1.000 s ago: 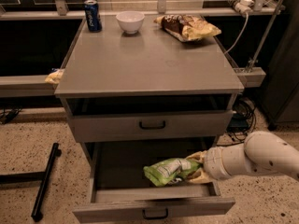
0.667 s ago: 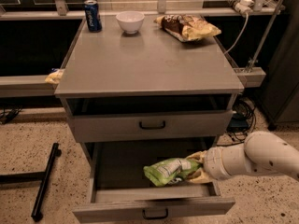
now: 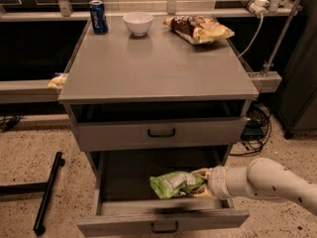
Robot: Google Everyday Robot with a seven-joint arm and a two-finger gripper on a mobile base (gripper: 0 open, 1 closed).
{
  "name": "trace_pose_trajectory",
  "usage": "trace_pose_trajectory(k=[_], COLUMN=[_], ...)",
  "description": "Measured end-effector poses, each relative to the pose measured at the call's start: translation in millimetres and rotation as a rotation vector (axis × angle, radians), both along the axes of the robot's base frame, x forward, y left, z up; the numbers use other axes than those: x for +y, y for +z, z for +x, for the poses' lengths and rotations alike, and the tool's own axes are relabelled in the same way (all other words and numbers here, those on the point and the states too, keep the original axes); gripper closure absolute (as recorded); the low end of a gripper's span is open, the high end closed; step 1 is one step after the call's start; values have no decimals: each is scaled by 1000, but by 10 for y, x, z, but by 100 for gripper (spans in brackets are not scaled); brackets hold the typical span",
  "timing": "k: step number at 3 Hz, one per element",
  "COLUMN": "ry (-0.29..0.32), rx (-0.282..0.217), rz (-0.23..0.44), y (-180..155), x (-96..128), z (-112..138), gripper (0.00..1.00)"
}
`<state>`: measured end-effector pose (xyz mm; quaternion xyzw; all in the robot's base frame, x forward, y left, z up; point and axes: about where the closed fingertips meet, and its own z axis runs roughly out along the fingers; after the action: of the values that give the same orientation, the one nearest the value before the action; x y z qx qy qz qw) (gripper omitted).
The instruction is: Place green rice chip bag into middle drawer
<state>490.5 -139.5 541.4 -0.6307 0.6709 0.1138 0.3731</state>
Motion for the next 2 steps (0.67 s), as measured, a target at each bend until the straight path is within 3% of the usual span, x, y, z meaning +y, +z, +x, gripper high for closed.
trace_pose_trajectory(k=[2], ry=[0], rx=[-18], rz=[9], y=[-61], x=[52], z=[89], gripper=[100])
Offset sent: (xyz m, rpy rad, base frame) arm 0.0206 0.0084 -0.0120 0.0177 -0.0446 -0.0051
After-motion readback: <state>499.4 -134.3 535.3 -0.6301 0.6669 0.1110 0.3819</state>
